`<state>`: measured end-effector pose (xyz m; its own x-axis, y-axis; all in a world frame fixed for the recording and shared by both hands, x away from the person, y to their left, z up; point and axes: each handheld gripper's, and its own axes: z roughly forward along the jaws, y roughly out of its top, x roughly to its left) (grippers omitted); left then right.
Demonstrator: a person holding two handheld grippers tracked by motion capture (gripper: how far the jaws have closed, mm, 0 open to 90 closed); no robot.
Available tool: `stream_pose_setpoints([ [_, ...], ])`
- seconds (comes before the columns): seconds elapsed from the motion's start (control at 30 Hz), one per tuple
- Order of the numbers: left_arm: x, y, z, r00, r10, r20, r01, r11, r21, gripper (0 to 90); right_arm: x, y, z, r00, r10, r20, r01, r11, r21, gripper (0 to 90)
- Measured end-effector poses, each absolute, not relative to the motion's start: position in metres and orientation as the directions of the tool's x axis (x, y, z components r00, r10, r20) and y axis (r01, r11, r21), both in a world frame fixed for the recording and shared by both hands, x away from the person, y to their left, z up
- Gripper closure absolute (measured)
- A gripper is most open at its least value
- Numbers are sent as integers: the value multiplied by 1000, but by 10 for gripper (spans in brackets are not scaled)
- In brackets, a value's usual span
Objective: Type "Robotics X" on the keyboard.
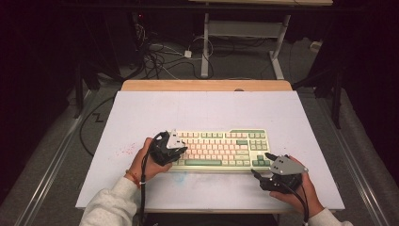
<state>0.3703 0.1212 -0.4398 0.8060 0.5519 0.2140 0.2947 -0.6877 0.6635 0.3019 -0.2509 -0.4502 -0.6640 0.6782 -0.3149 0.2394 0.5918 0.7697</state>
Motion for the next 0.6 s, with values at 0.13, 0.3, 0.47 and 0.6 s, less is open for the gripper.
stream_pose_setpoints([
  [0.13, 368, 122, -437, 784, 579, 224, 295, -665, 686, 612, 302, -251, -450, -663, 680, -314, 239, 589, 772, 283],
  [0.3, 361, 120, -433, 769, 580, 268, 255, -663, 704, 433, 302, -252, -449, -671, 678, -301, 234, 579, 781, 279],
  [0.47, 354, 120, -430, 751, 590, 296, 216, -643, 734, 296, 302, -252, -449, -665, 681, -307, 233, 580, 781, 279],
  [0.6, 350, 121, -430, 741, 596, 309, 198, -634, 748, 240, 302, -253, -449, -663, 683, -308, 233, 579, 781, 279],
])
